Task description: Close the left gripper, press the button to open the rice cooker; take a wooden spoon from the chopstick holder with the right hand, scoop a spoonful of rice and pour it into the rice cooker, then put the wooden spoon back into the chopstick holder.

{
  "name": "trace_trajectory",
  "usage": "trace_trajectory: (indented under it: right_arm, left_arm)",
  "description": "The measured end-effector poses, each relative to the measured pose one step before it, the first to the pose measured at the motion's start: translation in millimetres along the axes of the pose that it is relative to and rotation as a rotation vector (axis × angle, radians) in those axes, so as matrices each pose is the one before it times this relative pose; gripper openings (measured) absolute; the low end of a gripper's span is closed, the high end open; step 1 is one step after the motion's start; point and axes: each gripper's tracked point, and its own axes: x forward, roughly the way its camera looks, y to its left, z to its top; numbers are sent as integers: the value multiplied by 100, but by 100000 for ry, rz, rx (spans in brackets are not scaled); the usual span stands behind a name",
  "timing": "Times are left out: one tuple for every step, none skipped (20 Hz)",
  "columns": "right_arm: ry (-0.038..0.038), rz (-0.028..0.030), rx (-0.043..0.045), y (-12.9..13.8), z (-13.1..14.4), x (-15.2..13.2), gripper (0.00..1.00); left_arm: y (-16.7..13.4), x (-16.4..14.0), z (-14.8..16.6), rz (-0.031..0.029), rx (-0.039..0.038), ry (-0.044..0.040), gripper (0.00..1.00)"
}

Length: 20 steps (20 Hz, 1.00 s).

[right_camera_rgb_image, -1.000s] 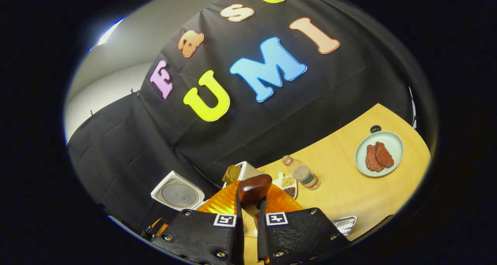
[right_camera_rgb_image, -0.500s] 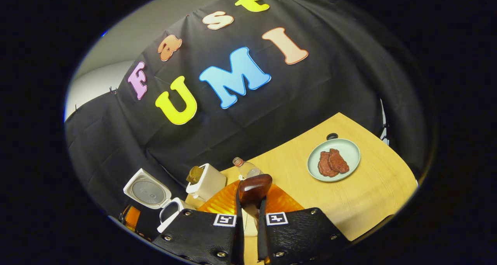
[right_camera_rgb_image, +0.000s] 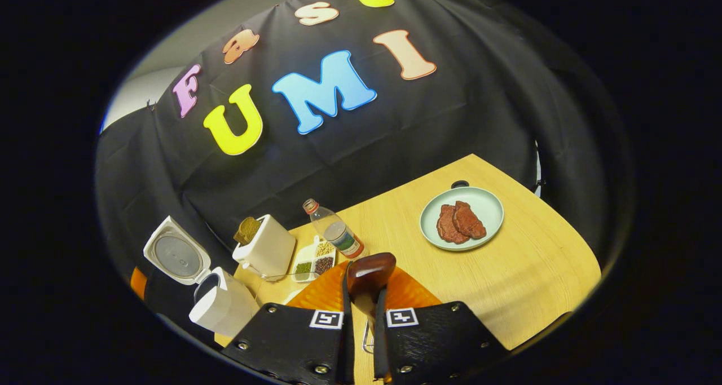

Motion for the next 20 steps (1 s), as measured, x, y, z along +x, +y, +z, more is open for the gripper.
trace_trajectory:
  right_arm:
    - [1624,-554,-278,-84,-674,525,14]
    - [1468,-451,-285,-143,-546,459,14]
    - [696,-946,-1139,-268,-487,477,14]
    - [1224,-159,-1115,-162,-484,426,13]
    - [649,211,-428,-43,-383,299,14]
    - [545,270,-637,-236,-365,285,14]
    - [76,339,-683,-218,-166,114,14]
    - [603,-363,-1388,-444,-378,-113,14]
    - [-1108,-2379,-2457,-774,50,-381,19]
    - [-2891,-2154,-3035,-901,739,-531,25]
    - [-3909,-3530,-3291,-1016,1131,-549,48]
    - [-3412,-3946,-3331,-1100,818,-631,70]
    - [-3197,-739,-2208,-207,1381,-1158,98]
    - [-4117,-687,-2242,-161,1511,-1036,98]
    - [-5398,1327,-2061,367,2025,-1085,96]
    - [-5358,1587,-1938,533,1948,-1066,96]
    - [-4466,1297,-1966,574,1944,-843,95]
    - [-4002,1566,-1844,568,1606,-651,95]
    - [-3272,2100,-1408,842,1678,-522,95]
    - [-2159,1130,-1332,716,1264,-333,95]
  left_arm:
    - [260,-242,141,650,-159,-188,97]
    - [219,-252,243,779,-186,-298,98]
    - [271,-120,90,769,-38,-233,97]
    - [211,-74,86,728,143,117,96]
    - [185,-65,-158,492,123,56,96]
    - [109,-57,2,445,-115,-166,98]
    - [41,-24,90,209,-340,-110,98]
    - [-57,49,-146,34,-332,102,97]
    - [-42,105,-141,75,-424,114,99]
    - [32,196,-8,469,-1357,53,99]
    - [31,92,224,468,-2419,-788,97]
    - [-191,236,357,-149,-2424,-1057,97]
    - [-106,278,175,-194,-1614,-494,99]
    - [-71,405,-271,-172,-837,234,97]
    - [-154,358,-169,-937,-642,763,97]
    - [-104,390,-107,-783,-383,632,97]
    - [47,240,43,-268,181,220,97]
    - [20,270,133,-106,414,-145,96]
    - [109,303,65,-157,413,-24,96]
    - [41,166,40,-145,216,-47,96]
